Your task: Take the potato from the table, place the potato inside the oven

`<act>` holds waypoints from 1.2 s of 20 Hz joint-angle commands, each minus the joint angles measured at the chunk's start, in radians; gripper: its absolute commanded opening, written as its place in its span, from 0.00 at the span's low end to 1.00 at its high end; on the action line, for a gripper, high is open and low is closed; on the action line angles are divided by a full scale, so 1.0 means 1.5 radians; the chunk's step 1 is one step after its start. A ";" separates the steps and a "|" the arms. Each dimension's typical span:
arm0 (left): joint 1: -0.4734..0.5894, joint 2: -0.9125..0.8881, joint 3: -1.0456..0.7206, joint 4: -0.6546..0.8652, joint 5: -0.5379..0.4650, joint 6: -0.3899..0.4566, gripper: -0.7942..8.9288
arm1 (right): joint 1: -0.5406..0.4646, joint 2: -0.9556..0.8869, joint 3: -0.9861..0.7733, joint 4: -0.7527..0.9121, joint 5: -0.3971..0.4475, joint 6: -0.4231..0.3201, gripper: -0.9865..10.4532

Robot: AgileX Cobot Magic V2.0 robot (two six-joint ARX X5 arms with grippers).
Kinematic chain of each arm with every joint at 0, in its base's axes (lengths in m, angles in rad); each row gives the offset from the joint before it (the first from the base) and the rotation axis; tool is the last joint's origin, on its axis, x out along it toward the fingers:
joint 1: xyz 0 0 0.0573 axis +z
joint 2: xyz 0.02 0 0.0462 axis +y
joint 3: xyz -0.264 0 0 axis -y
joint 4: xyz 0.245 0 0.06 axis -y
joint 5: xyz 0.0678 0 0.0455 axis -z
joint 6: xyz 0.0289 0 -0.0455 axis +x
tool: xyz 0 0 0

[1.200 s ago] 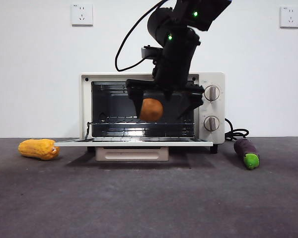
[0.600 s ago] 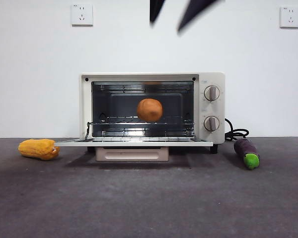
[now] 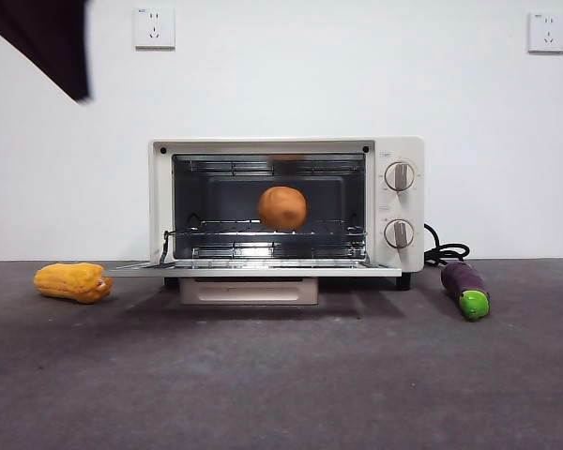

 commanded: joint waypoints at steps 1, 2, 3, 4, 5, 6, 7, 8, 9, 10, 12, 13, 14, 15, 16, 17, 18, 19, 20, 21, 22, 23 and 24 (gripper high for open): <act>0.074 0.050 -0.003 0.042 0.146 0.023 0.07 | 0.001 -0.049 -0.001 -0.014 -0.003 0.027 0.08; 0.107 0.071 -0.003 0.052 0.198 0.023 0.07 | 0.001 -0.068 -0.001 -0.014 -0.005 0.037 0.08; 0.137 0.092 -0.003 0.056 0.241 0.023 0.07 | 0.001 -0.089 -0.001 -0.014 -0.015 0.042 0.08; 0.163 0.113 -0.003 0.059 0.269 0.023 0.07 | 0.001 -0.108 -0.001 -0.014 -0.024 0.047 0.08; 0.188 0.135 -0.003 0.065 0.288 0.023 0.07 | 0.001 -0.123 -0.001 -0.014 -0.026 0.049 0.08; 0.213 0.155 -0.003 0.077 0.303 0.023 0.07 | 0.001 -0.142 -0.001 -0.015 -0.024 0.047 0.08; 0.237 0.175 -0.003 0.086 0.320 0.023 0.07 | 0.001 -0.158 -0.001 -0.015 -0.025 0.047 0.08; 0.257 0.196 -0.003 0.096 0.343 0.023 0.07 | 0.001 -0.172 -0.001 -0.015 -0.025 0.047 0.08; 0.276 0.217 -0.003 0.102 0.362 0.022 0.07 | 0.001 -0.186 -0.001 -0.015 -0.025 0.047 0.08; 0.296 0.243 -0.003 0.108 0.372 0.022 0.07 | 0.001 -0.200 -0.001 -0.015 -0.025 0.047 0.08; 0.325 0.290 -0.003 0.110 0.371 0.022 0.07 | 0.001 -0.218 -0.001 -0.015 -0.027 0.047 0.08; 0.332 0.304 -0.003 0.110 0.369 0.022 0.07 | 0.001 -0.221 -0.001 -0.015 -0.027 0.047 0.08; 0.341 0.322 -0.003 0.113 0.369 0.021 0.07 | 0.001 -0.226 -0.001 -0.015 -0.027 0.047 0.08; 0.348 0.339 -0.003 0.116 0.369 0.020 0.07 | 0.001 -0.228 -0.001 -0.015 -0.027 0.047 0.08; 0.353 0.353 -0.003 0.120 0.369 0.017 0.07 | 0.001 -0.228 -0.001 -0.015 -0.027 0.047 0.08; 0.358 0.370 -0.003 0.126 0.371 0.012 0.07 | 0.001 -0.230 -0.001 -0.015 -0.027 0.047 0.08; 0.362 0.386 -0.003 0.134 0.381 0.008 0.07 | 0.001 -0.231 -0.001 -0.015 -0.027 0.047 0.08; 0.364 0.399 -0.003 0.141 0.394 0.002 0.07 | 0.001 -0.231 -0.001 -0.015 -0.027 0.047 0.08; 0.367 0.414 -0.003 0.154 0.415 -0.010 0.07 | 0.001 -0.231 -0.002 -0.015 -0.027 0.047 0.08; 0.368 0.428 -0.003 0.168 0.444 -0.024 0.07 | 0.001 -0.231 -0.002 -0.015 -0.027 0.047 0.08; 0.369 0.439 -0.003 0.182 0.466 -0.037 0.07 | 0.001 -0.231 -0.003 -0.015 -0.027 0.047 0.08; 0.370 0.450 -0.003 0.198 0.486 -0.053 0.07 | 0.001 -0.231 -0.005 -0.015 -0.027 0.048 0.08; 0.370 0.459 -0.003 0.212 0.495 -0.069 0.07 | 0.001 -0.231 -0.007 -0.015 -0.027 0.048 0.08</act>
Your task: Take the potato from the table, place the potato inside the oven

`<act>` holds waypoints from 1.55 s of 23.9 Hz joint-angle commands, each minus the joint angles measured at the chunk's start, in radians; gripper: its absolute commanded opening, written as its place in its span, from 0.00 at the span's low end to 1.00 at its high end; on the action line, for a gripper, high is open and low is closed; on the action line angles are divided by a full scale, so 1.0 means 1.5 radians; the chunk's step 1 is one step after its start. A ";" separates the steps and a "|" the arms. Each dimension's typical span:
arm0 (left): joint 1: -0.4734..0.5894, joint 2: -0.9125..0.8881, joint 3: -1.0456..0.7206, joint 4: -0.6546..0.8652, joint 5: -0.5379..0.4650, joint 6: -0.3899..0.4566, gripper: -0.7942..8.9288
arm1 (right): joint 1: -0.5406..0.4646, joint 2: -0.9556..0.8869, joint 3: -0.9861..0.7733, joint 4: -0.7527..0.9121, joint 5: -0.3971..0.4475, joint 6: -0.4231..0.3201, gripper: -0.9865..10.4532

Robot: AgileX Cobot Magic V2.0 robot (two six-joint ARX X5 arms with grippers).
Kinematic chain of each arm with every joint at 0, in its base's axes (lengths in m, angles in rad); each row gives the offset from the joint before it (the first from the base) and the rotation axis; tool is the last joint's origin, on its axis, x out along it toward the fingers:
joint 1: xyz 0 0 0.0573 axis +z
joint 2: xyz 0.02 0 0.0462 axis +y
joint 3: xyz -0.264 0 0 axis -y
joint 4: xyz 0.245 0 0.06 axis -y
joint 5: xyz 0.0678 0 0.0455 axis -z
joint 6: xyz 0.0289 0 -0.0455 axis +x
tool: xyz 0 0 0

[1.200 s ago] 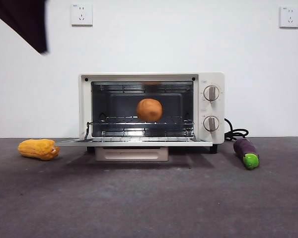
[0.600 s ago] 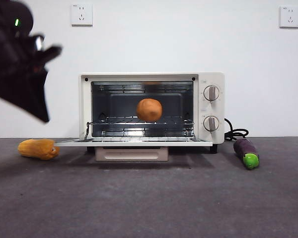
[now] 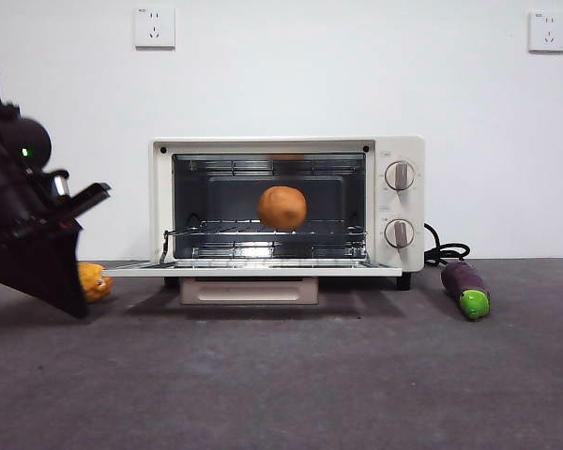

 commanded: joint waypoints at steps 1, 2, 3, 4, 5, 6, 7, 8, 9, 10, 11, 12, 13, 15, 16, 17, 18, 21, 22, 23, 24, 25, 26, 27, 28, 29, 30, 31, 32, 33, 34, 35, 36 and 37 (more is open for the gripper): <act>0.001 0.025 -0.003 0.037 0.033 -0.060 0.07 | 0.001 -0.002 -0.009 -0.015 -0.001 0.007 0.08; 0.000 0.031 -0.003 0.047 0.033 -0.072 0.07 | 0.001 -0.002 -0.011 -0.015 -0.001 0.007 0.08; 0.000 0.034 -0.003 0.053 0.034 -0.081 0.07 | 0.001 -0.002 -0.013 -0.015 -0.002 0.008 0.08; -0.003 0.036 -0.003 0.056 0.033 -0.083 0.07 | 0.001 -0.002 -0.015 -0.015 -0.002 0.008 0.08; -0.004 0.036 -0.003 0.061 0.033 -0.083 0.07 | 0.001 -0.002 -0.017 -0.015 -0.002 0.008 0.08; -0.005 0.036 -0.003 0.065 0.033 -0.085 0.07 | 0.001 -0.002 -0.019 -0.015 -0.002 0.008 0.08; -0.005 0.036 -0.003 0.068 0.033 -0.086 0.07 | 0.001 -0.002 -0.021 -0.015 -0.002 0.009 0.08; -0.005 0.036 -0.003 0.070 0.033 -0.088 0.07 | 0.001 -0.002 -0.022 -0.015 -0.002 0.011 0.08; -0.005 0.036 -0.003 0.070 0.034 -0.090 0.07 | 0.001 -0.002 -0.023 -0.015 -0.002 0.013 0.08; -0.005 0.036 -0.003 0.070 0.036 -0.090 0.07 | 0.001 -0.002 -0.023 -0.015 -0.002 0.013 0.08; -0.005 0.036 -0.003 0.070 0.041 -0.090 0.07 | 0.001 -0.002 -0.024 -0.015 -0.002 0.013 0.08; -0.005 0.036 -0.003 0.071 0.044 -0.090 0.07 | 0.001 -0.002 -0.024 -0.015 -0.002 0.014 0.08; -0.005 0.036 -0.003 0.071 0.047 -0.090 0.07 | 0.001 -0.002 -0.024 -0.015 -0.002 0.017 0.08; -0.004 0.036 -0.003 0.071 0.061 -0.090 0.07 | 0.001 -0.002 -0.024 -0.015 -0.002 0.023 0.08; -0.004 0.036 -0.003 0.071 0.065 -0.090 0.07 | 0.001 -0.002 -0.024 -0.015 -0.001 0.023 0.08; -0.004 0.036 -0.003 0.073 0.069 -0.090 0.07 | 0.001 -0.002 -0.024 -0.015 -0.001 0.023 0.08; -0.003 0.036 -0.003 0.073 0.073 -0.090 0.07 | 0.001 -0.002 -0.024 -0.015 -0.002 0.023 0.08; -0.003 0.036 -0.003 0.075 0.082 -0.090 0.07 | 0.001 -0.002 -0.024 -0.015 -0.002 0.025 0.08; -0.003 0.036 -0.003 0.075 0.082 -0.090 0.07 | 0.001 -0.002 -0.024 -0.015 -0.001 0.025 0.08; -0.003 0.036 -0.003 0.075 0.085 -0.090 0.07 | 0.001 -0.002 -0.024 -0.015 -0.002 0.025 0.08; -0.003 0.036 -0.003 0.076 0.092 -0.090 0.07 | 0.001 -0.002 -0.024 -0.015 -0.002 0.025 0.08; -0.003 0.036 -0.003 0.079 0.101 -0.090 0.07 | 0.001 -0.002 -0.024 -0.015 -0.002 0.026 0.08; -0.003 0.036 -0.003 0.082 0.111 -0.090 0.07 | 0.001 -0.002 -0.024 -0.015 -0.002 0.026 0.08; -0.003 0.036 -0.003 0.084 0.119 -0.090 0.07 | 0.001 -0.002 -0.024 -0.015 -0.002 0.028 0.08; -0.003 0.036 -0.003 0.085 0.124 -0.090 0.07 | 0.001 -0.002 -0.024 -0.015 -0.002 0.029 0.08; -0.002 0.035 -0.003 0.085 0.128 -0.090 0.07 | 0.001 -0.002 -0.024 -0.015 -0.002 0.030 0.08; -0.002 0.035 -0.003 0.085 0.128 -0.090 0.07 | 0.001 -0.002 -0.024 -0.015 -0.002 0.030 0.08; -0.002 0.034 -0.003 0.085 0.128 -0.090 0.07 | 0.001 -0.002 -0.024 -0.015 -0.002 0.030 0.08; -0.002 0.032 -0.003 0.084 0.128 -0.090 0.07 | 0.001 -0.002 -0.024 -0.015 -0.002 0.031 0.08; -0.002 0.031 -0.003 0.083 0.129 -0.090 0.07 | 0.001 -0.002 -0.024 -0.015 -0.002 0.031 0.08; -0.001 0.027 -0.003 0.083 0.132 -0.090 0.07 | 0.001 -0.002 -0.024 -0.015 -0.002 0.031 0.08; 0.000 0.023 -0.003 0.084 0.135 -0.090 0.07 | 0.001 -0.002 -0.024 -0.015 -0.002 0.031 0.08; 0.001 0.019 -0.003 0.084 0.140 -0.090 0.07 | 0.001 -0.002 -0.024 -0.015 -0.002 0.031 0.08; 0.002 0.013 -0.003 0.085 0.149 -0.090 0.07 | 0.001 -0.002 -0.024 -0.015 -0.002 0.031 0.08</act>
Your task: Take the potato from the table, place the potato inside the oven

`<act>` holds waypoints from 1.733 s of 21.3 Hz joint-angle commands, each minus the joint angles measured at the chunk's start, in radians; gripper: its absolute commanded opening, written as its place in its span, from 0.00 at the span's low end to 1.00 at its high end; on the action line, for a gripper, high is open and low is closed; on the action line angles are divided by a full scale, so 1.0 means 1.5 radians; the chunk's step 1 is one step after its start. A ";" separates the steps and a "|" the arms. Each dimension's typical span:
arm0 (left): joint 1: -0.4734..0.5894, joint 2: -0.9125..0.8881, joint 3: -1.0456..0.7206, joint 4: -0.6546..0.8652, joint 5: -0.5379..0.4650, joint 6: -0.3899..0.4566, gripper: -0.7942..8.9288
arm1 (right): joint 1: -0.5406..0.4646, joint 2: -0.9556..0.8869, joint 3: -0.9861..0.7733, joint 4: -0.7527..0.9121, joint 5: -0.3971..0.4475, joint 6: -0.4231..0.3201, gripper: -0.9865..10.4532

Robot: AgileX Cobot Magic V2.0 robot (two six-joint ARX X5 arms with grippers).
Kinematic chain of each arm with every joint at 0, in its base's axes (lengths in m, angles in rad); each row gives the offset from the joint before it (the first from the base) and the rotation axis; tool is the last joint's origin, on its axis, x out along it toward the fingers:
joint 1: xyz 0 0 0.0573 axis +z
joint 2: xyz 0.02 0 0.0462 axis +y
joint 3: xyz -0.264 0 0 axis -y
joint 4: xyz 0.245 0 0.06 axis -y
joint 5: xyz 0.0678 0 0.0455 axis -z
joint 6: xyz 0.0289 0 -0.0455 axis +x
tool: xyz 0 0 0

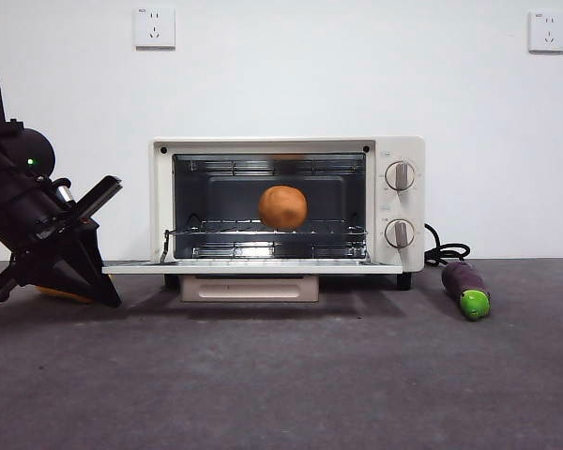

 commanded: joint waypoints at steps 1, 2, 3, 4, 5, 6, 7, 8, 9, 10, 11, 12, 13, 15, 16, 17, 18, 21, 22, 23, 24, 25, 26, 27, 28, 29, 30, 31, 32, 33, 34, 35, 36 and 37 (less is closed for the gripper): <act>0.001 -0.020 -0.003 0.009 0.036 0.002 0.07 | 0.001 -0.002 -0.004 -0.015 0.000 0.008 0.08; 0.001 -0.027 -0.003 0.009 0.035 0.002 0.07 | 0.001 -0.002 -0.004 -0.015 0.000 0.008 0.08; 0.003 -0.034 -0.003 0.009 0.035 0.002 0.07 | 0.001 -0.002 -0.004 -0.015 0.001 0.008 0.08; 0.005 -0.042 -0.003 0.010 0.035 0.002 0.07 | 0.001 -0.002 -0.004 -0.015 0.000 0.008 0.08; 0.007 -0.049 -0.003 0.010 0.035 0.002 0.07 | 0.001 -0.002 -0.004 -0.015 0.000 0.008 0.08; 0.009 -0.058 -0.003 0.011 0.035 0.002 0.07 | 0.001 -0.002 -0.004 -0.015 0.000 0.007 0.08; 0.011 -0.067 -0.003 0.012 0.035 0.002 0.07 | 0.001 -0.002 -0.004 -0.015 0.000 0.007 0.08; 0.013 -0.075 -0.003 0.014 0.035 0.002 0.07 | 0.001 -0.002 -0.004 -0.015 0.000 0.007 0.08; 0.015 -0.085 -0.003 0.015 0.035 0.002 0.07 | 0.001 -0.002 -0.004 -0.015 0.000 0.007 0.08; 0.017 -0.093 -0.003 0.017 0.035 0.002 0.07 | 0.001 -0.002 -0.004 -0.015 0.000 0.007 0.08; 0.018 -0.101 -0.003 0.019 0.035 0.001 0.07 | 0.001 -0.002 -0.004 -0.015 0.000 0.007 0.08; 0.018 -0.109 -0.003 0.023 0.035 0.000 0.07 | 0.001 -0.002 -0.004 -0.015 0.000 0.007 0.08; 0.018 -0.116 -0.003 0.030 0.036 -0.007 0.07 | 0.001 -0.002 -0.004 -0.015 0.000 0.007 0.08; 0.018 -0.125 -0.003 0.046 0.050 -0.019 0.07 | 0.001 -0.002 -0.004 -0.015 0.000 0.007 0.08; 0.018 -0.129 -0.003 0.056 0.060 -0.029 0.07 | 0.001 -0.002 -0.004 -0.015 0.000 0.007 0.08; 0.017 -0.131 -0.003 0.066 0.071 -0.039 0.07 | 0.001 -0.002 -0.004 -0.015 0.000 0.007 0.08; 0.017 -0.133 -0.003 0.080 0.084 -0.053 0.07 | 0.001 -0.002 -0.004 -0.015 0.000 0.007 0.08; 0.016 -0.135 -0.002 0.121 0.101 -0.096 0.07 | 0.001 -0.002 -0.004 -0.015 -0.002 0.007 0.08; 0.016 -0.135 -0.002 0.134 0.103 -0.110 0.07 | 0.001 -0.002 -0.004 -0.015 -0.002 0.008 0.08; 0.016 -0.135 -0.001 0.144 0.103 -0.120 0.07 | 0.001 -0.002 -0.004 -0.015 -0.002 0.008 0.08; 0.016 -0.135 -0.001 0.157 0.102 -0.134 0.07 | 0.001 -0.002 -0.004 -0.015 -0.002 0.008 0.08; 0.016 -0.135 -0.001 0.169 0.102 -0.148 0.07 | 0.001 -0.002 -0.004 -0.015 -0.003 0.008 0.08; 0.016 -0.135 -0.001 0.179 0.102 -0.159 0.07 | 0.001 -0.002 -0.004 -0.015 -0.003 0.008 0.08; 0.016 -0.135 -0.001 0.192 0.102 -0.174 0.07 | 0.001 -0.002 -0.004 -0.015 -0.003 0.008 0.08; 0.016 -0.135 -0.001 0.205 0.102 -0.189 0.07 | 0.001 -0.002 -0.004 -0.015 -0.003 0.008 0.08; 0.016 -0.135 -0.001 0.218 0.102 -0.203 0.07 | 0.001 -0.002 -0.004 -0.015 -0.003 0.008 0.08; 0.016 -0.135 -0.001 0.232 0.102 -0.217 0.07 | 0.001 -0.002 -0.004 -0.015 -0.003 0.008 0.08; 0.016 -0.135 -0.001 0.248 0.102 -0.235 0.07 | 0.001 -0.002 -0.004 -0.015 -0.003 0.008 0.08; 0.015 -0.135 -0.001 0.262 0.102 -0.247 0.07 | 0.001 -0.002 -0.004 -0.015 -0.003 0.008 0.08; 0.015 -0.135 -0.001 0.275 0.103 -0.259 0.07 | 0.001 -0.002 -0.004 -0.015 -0.003 0.008 0.08; 0.015 -0.135 -0.001 0.291 0.103 -0.276 0.07 | 0.001 -0.002 -0.004 -0.015 -0.002 0.008 0.08; 0.015 -0.135 -0.001 0.303 0.103 -0.288 0.07 | 0.001 -0.002 -0.004 -0.015 -0.002 0.008 0.08; 0.015 -0.135 -0.001 0.315 0.103 -0.298 0.07 | 0.001 -0.002 -0.004 -0.015 -0.002 0.008 0.08; 0.015 -0.135 -0.001 0.329 0.103 -0.312 0.07 | 0.001 -0.002 -0.004 -0.015 -0.002 0.008 0.08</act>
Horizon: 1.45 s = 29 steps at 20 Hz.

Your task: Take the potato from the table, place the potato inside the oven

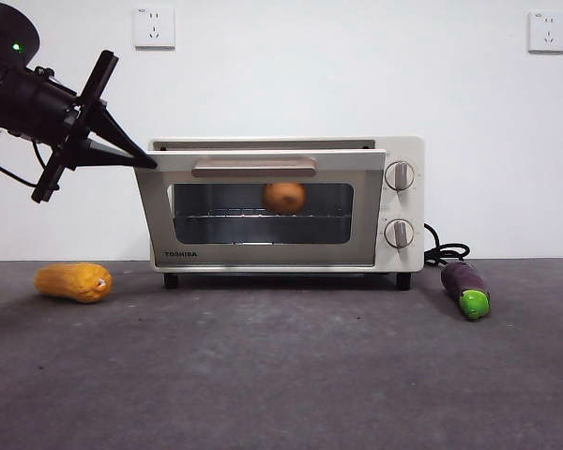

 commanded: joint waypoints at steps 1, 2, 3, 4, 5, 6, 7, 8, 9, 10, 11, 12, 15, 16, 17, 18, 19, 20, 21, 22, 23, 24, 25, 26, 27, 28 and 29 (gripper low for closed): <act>-0.001 -0.001 -0.001 0.038 0.002 -0.058 0.07 | 0.001 -0.002 -0.004 -0.015 0.000 0.006 0.08; -0.002 -0.001 -0.001 0.050 0.002 -0.065 0.07 | 0.001 -0.002 -0.004 -0.015 0.000 0.006 0.09; -0.002 -0.001 -0.001 0.064 0.002 -0.076 0.07 | 0.001 -0.002 -0.004 -0.015 0.000 0.006 0.09; -0.003 -0.001 -0.001 0.076 0.002 -0.083 0.07 | 0.001 -0.002 -0.004 -0.015 0.000 0.006 0.09; -0.003 -0.001 -0.001 0.087 0.002 -0.087 0.07 | 0.001 -0.002 -0.004 -0.015 0.000 0.007 0.09; -0.004 -0.001 -0.001 0.102 0.002 -0.096 0.07 | 0.001 -0.002 -0.004 -0.015 0.000 0.008 0.09; -0.006 -0.001 -0.001 0.116 0.002 -0.104 0.07 | 0.001 -0.002 -0.004 -0.015 0.000 0.010 0.09; -0.006 -0.001 -0.001 0.135 0.003 -0.113 0.07 | 0.001 -0.002 -0.004 -0.015 0.000 0.011 0.09; -0.006 -0.001 -0.001 0.159 0.002 -0.131 0.07 | 0.001 -0.002 -0.004 -0.015 0.000 0.013 0.09; -0.006 -0.001 -0.001 0.176 0.002 -0.149 0.07 | 0.001 -0.002 -0.004 -0.015 -0.001 0.013 0.09; -0.006 -0.001 -0.001 0.195 0.002 -0.168 0.07 | 0.001 -0.002 -0.004 -0.015 -0.001 0.013 0.09; -0.006 -0.001 -0.001 0.219 0.003 -0.189 0.07 | 0.001 -0.002 -0.004 -0.015 -0.001 0.013 0.09; -0.006 -0.001 -0.001 0.267 0.018 -0.225 0.07 | 0.001 -0.002 -0.004 -0.015 -0.001 0.015 0.09; -0.006 -0.001 -0.001 0.273 0.022 -0.228 0.07 | 0.001 -0.002 -0.004 -0.015 -0.001 0.016 0.09; -0.006 -0.001 -0.001 0.276 0.025 -0.232 0.07 | 0.001 -0.002 -0.004 -0.015 -0.001 0.016 0.09; -0.006 -0.001 -0.001 0.278 0.035 -0.233 0.07 | 0.001 -0.002 -0.004 -0.015 -0.001 0.016 0.09; -0.006 -0.001 -0.001 0.278 0.043 -0.234 0.07 | 0.001 -0.002 -0.004 -0.015 -0.001 0.016 0.09; -0.008 -0.001 -0.001 0.278 0.055 -0.234 0.07 | 0.001 -0.002 -0.004 -0.015 0.000 0.016 0.09; -0.010 -0.003 -0.001 0.278 0.072 -0.234 0.07 | 0.001 -0.002 -0.004 -0.015 0.000 0.015 0.09; -0.012 -0.006 -0.001 0.277 0.084 -0.234 0.07 | 0.001 -0.002 -0.004 -0.015 0.000 0.015 0.09; -0.013 -0.010 -0.001 0.277 0.092 -0.233 0.07 | 0.001 -0.002 -0.004 -0.015 0.000 0.015 0.09; -0.014 -0.022 -0.001 0.268 0.098 -0.227 0.07 | 0.001 -0.002 -0.004 -0.015 0.000 0.013 0.09; -0.015 -0.035 -0.001 0.256 0.099 -0.217 0.07 | 0.001 -0.002 -0.004 -0.015 0.000 0.012 0.09; -0.016 -0.049 -0.001 0.243 0.099 -0.204 0.07 | 0.001 -0.002 -0.004 -0.015 0.000 0.010 0.09; -0.018 -0.075 -0.001 0.218 0.099 -0.182 0.07 | 0.001 -0.002 -0.004 -0.015 0.000 0.007 0.09; -0.020 -0.096 -0.001 0.196 0.097 -0.163 0.07 | 0.001 -0.002 -0.004 -0.015 -0.001 0.002 0.09; -0.021 -0.120 -0.001 0.170 0.093 -0.141 0.07 | 0.001 -0.002 -0.004 -0.015 -0.001 -0.003 0.09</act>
